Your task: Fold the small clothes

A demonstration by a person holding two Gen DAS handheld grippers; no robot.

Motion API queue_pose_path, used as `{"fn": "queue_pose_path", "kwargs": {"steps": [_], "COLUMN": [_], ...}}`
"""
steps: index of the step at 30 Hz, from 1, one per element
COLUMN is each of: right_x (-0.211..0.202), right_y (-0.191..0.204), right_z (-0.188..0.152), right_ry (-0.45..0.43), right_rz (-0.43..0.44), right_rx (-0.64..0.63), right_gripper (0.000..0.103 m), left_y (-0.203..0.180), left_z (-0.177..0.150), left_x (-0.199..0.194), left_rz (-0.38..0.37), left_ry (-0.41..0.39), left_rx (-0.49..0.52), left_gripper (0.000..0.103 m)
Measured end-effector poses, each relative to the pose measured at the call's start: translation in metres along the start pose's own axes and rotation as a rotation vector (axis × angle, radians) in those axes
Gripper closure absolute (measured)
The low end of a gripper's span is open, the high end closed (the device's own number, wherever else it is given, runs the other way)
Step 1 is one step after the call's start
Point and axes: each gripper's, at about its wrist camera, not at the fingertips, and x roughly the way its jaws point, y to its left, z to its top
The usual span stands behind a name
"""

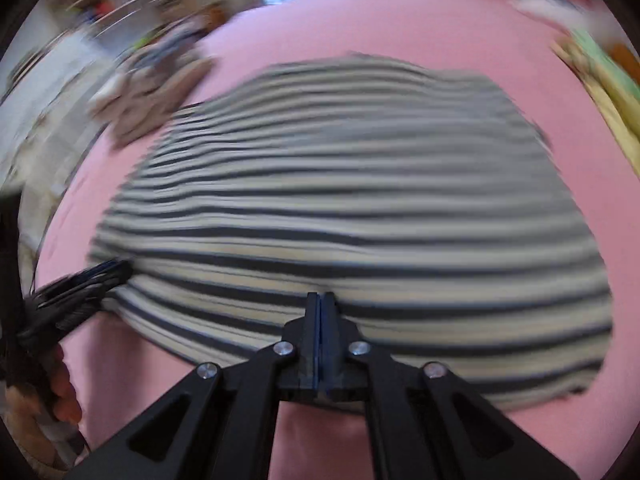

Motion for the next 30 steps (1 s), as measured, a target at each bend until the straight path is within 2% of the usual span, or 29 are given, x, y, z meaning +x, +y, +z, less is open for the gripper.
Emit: {"fn": "queue_pose_path", "kwargs": {"steps": [4, 6, 7, 13, 17, 19, 23, 28, 30], "right_x": [-0.026, -0.035, -0.039, -0.049, -0.074, -0.091, -0.118, -0.144, -0.153], "right_y": [-0.071, -0.092, -0.099, -0.083, -0.067, -0.054, -0.026, 0.017, 0.028], "right_z": [-0.022, -0.031, -0.037, -0.047, -0.045, -0.043, -0.041, -0.043, -0.049], "right_ry": [-0.031, -0.042, -0.043, -0.038, -0.079, -0.113, -0.163, -0.214, -0.231], "right_rz": [-0.069, -0.043, -0.059, -0.174, -0.195, -0.200, -0.184, -0.152, -0.149], "right_rx": [0.139, 0.187, 0.213, 0.145, 0.127, 0.102, 0.051, 0.003, -0.019], "right_gripper": [0.103, 0.103, 0.103, 0.103, 0.103, 0.103, 0.103, 0.101, 0.101], "left_y": [0.011, 0.010, 0.011, 0.019, 0.025, 0.030, 0.034, 0.027, 0.024], "left_z": [-0.009, -0.012, -0.015, -0.017, -0.019, -0.022, -0.028, -0.036, -0.040], "left_x": [-0.006, -0.007, -0.007, -0.015, -0.032, -0.045, -0.078, -0.121, -0.134], "left_rz": [0.009, 0.018, 0.020, 0.025, 0.052, 0.060, 0.061, 0.063, 0.053], "left_ry": [-0.008, -0.013, -0.015, -0.002, 0.009, 0.009, -0.034, -0.114, -0.129], "left_rx": [0.043, 0.059, 0.054, 0.029, 0.013, -0.009, -0.036, -0.005, -0.001], "left_gripper": [0.087, 0.087, 0.087, 0.087, 0.086, 0.078, 0.039, 0.030, 0.022]}}
